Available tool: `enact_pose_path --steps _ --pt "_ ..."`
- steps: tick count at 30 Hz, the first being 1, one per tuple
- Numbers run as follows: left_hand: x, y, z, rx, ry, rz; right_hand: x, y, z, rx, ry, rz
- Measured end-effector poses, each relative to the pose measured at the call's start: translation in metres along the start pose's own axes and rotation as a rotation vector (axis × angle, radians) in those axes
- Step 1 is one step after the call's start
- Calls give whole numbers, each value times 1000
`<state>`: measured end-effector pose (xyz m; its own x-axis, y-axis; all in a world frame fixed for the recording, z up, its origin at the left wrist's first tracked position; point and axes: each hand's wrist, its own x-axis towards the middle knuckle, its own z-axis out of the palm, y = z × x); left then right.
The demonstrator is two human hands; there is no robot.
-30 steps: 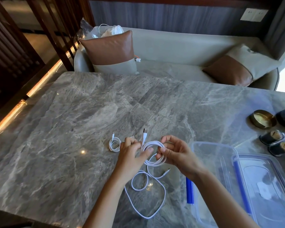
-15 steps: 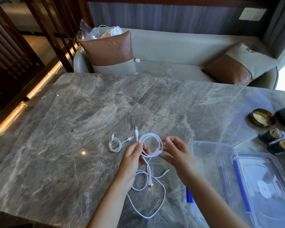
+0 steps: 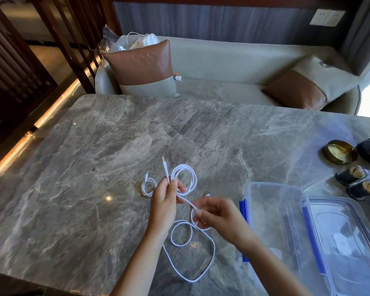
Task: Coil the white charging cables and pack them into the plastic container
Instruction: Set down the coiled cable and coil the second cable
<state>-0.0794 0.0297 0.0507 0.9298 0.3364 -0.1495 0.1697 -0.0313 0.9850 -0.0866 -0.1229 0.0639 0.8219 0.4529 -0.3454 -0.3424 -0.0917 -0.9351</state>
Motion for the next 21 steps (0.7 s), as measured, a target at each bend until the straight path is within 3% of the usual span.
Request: enact_pose_path --steps 3,6,8,12,16,21 --pt "-2 -7 1 274 -43 151 -1 -11 -9 -450 85 -148" --pt "-5 -10 4 358 -131 149 -3 -29 -18 -880 182 -513" --pt "-10 -4 8 177 -201 7 -3 -36 -19 -889 177 -600" --pt "-14 2 4 -111 -290 -188 -3 -30 -16 -692 212 -558" --pt "-15 8 -8 -171 -351 -281 -1 -22 -10 -598 263 -510" --pt "-19 13 -10 -16 -580 -338 -2 -24 -6 -577 214 -527"
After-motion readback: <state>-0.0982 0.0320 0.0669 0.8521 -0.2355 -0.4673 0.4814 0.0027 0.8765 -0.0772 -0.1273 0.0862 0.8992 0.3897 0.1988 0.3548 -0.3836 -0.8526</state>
